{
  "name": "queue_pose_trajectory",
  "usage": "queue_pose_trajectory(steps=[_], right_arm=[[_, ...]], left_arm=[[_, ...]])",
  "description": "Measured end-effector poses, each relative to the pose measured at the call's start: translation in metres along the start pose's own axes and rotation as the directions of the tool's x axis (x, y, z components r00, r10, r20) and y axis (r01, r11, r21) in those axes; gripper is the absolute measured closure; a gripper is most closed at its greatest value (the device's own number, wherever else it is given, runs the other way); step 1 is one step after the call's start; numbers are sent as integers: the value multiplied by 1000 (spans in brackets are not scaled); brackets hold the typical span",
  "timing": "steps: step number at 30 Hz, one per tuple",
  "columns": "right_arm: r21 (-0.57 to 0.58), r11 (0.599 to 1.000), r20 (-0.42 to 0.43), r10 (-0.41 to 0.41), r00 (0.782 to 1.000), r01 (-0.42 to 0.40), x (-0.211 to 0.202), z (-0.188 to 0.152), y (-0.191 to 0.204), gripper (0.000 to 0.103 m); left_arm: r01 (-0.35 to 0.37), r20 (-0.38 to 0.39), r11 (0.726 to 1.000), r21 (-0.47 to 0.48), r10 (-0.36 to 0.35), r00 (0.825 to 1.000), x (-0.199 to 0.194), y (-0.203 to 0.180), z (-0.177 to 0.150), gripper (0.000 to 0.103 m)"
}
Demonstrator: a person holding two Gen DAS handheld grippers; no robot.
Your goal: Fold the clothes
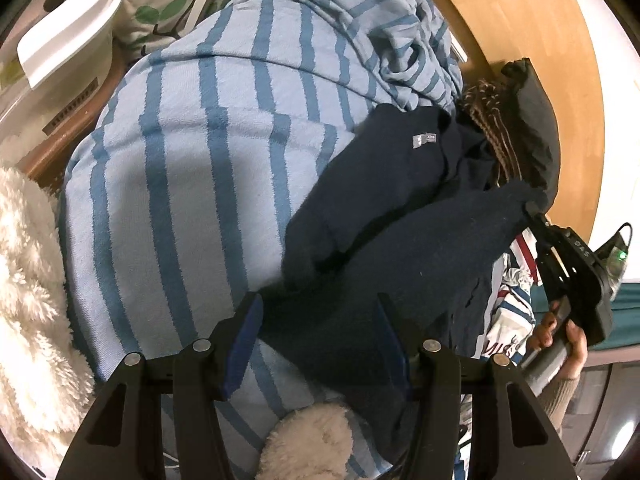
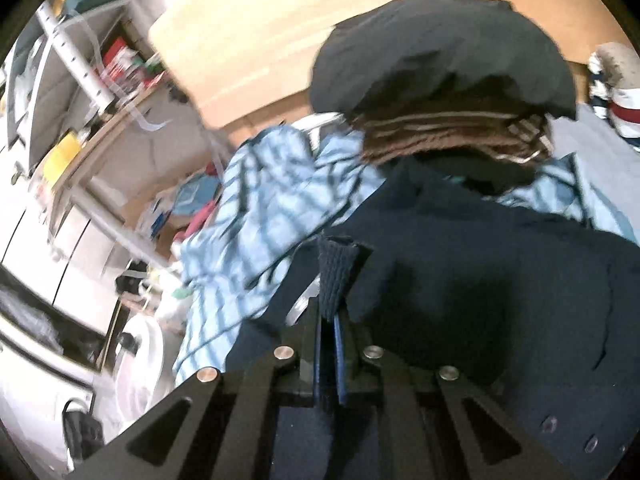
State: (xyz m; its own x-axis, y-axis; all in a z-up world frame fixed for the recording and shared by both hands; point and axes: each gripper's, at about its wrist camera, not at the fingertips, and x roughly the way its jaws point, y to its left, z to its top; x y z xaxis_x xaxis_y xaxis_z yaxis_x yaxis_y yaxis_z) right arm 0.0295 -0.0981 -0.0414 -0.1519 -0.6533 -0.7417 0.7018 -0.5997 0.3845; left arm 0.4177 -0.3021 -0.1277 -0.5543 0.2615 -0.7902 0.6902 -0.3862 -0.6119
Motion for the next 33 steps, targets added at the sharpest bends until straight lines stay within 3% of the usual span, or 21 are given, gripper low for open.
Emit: queue_pose_trajectory(steps=[8,10,11,12,14,18,22,26,30,33], right_arm=[[100,991,33,-90,995,87,11,21,-48,96],[108,987,14,-121,993,119,19,23,-54,91],[124,981,-6,-148,989,148,24,22,-60,84],[138,975,-26,-174,984,176,29,21,-65,63],[185,958,-73,-210,975,220,36,15,-78,42],[207,975,-153,-56,987,87,32,-26,-79,41],[-49,996,-249,66,966,-80,10,-93,-35,50],[-251,939,-388,125,913,-235,-11,-163,8,54],[-419,871,-456,43,889,-257,-12,-212,34,55],[-535,811,-438,-26,899,-237,-4,-226,50,55]], left_arm=[[0,5,1000,-16,0,1000,6,-5,2,46],[-4,4,1000,-20,4,1000,8,-5,2,46],[-7,5,1000,-21,7,1000,9,-5,2,46],[-11,5,1000,-22,11,1000,9,-6,1,46],[-12,4,1000,-18,13,1000,9,-5,1,46],[-11,-11,1000,-11,11,1000,9,1,0,46],[-2,-52,997,-83,-3,999,18,16,-5,46],[77,-106,964,-254,-107,989,34,36,-16,46],[137,-115,937,-323,-182,976,47,42,-24,46],[187,-117,910,-370,-245,962,57,43,-27,46]])
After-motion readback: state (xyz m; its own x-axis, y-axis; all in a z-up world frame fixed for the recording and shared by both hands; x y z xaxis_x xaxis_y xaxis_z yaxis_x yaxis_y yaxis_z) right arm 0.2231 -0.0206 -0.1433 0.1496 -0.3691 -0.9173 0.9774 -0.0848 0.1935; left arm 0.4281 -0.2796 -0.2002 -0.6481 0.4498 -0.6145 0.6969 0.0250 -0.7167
